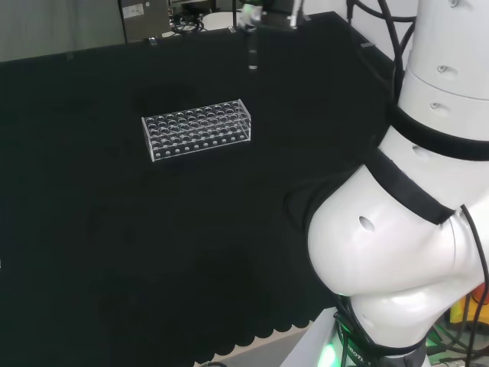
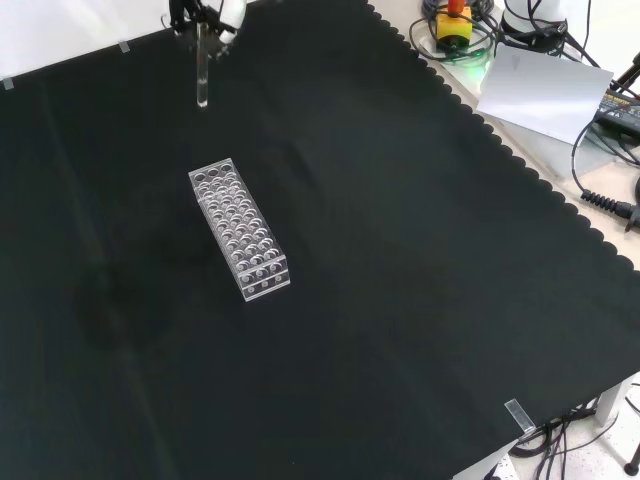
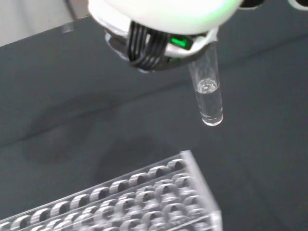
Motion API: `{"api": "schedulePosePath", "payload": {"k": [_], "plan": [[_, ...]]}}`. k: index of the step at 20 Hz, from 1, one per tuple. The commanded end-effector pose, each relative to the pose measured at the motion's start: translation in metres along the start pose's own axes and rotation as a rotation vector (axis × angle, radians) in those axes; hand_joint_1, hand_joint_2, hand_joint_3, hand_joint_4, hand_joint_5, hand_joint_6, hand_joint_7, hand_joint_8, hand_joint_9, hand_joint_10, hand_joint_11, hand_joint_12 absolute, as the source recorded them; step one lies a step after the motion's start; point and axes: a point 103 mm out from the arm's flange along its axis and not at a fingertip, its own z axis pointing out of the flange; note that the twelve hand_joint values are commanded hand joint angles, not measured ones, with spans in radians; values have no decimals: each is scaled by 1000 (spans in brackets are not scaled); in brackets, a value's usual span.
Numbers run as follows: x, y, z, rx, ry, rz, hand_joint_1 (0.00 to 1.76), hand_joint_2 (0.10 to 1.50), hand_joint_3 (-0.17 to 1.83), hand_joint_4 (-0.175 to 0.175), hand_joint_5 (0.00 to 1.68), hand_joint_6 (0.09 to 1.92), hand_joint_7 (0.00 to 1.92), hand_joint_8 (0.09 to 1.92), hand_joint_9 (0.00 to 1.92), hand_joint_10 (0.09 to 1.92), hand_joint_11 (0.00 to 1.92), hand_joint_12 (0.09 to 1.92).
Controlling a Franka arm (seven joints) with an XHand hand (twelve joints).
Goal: Shake the test tube.
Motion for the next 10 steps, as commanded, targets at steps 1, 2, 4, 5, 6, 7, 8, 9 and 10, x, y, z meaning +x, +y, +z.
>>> {"api": "schedulePosePath", "payload": {"k": [1, 2, 4, 5, 6, 7, 8, 9, 10], "plan": [[92, -10, 18, 39, 21, -176, 1232, 652, 632, -175, 1337, 531, 1751, 398, 1688, 555, 1334, 808], [104, -13, 20, 45, 29, -199, 1232, 652, 632, -175, 1337, 531, 1751, 398, 1688, 555, 1333, 808], [125, -17, 23, 54, 45, -237, 1232, 652, 632, -175, 1337, 531, 1751, 398, 1687, 555, 1333, 808], [134, -19, 23, 59, 51, -255, 1232, 652, 632, -175, 1337, 531, 1751, 398, 1687, 555, 1333, 808], [142, -21, 24, 62, 53, -272, 1232, 652, 632, -175, 1337, 531, 1751, 398, 1686, 555, 1333, 808], [148, -23, 24, 64, 55, -285, 1232, 652, 632, -175, 1337, 531, 1751, 398, 1685, 555, 1333, 808], [151, -24, 24, 66, 57, -292, 1232, 652, 632, -175, 1337, 531, 1751, 398, 1685, 555, 1333, 808], [153, -24, 24, 66, 57, -296, 1232, 652, 632, -175, 1337, 531, 1751, 398, 1685, 556, 1333, 808], [152, -24, 24, 66, 54, -296, 1232, 652, 632, -175, 1337, 532, 1751, 399, 1686, 556, 1333, 808]]}}
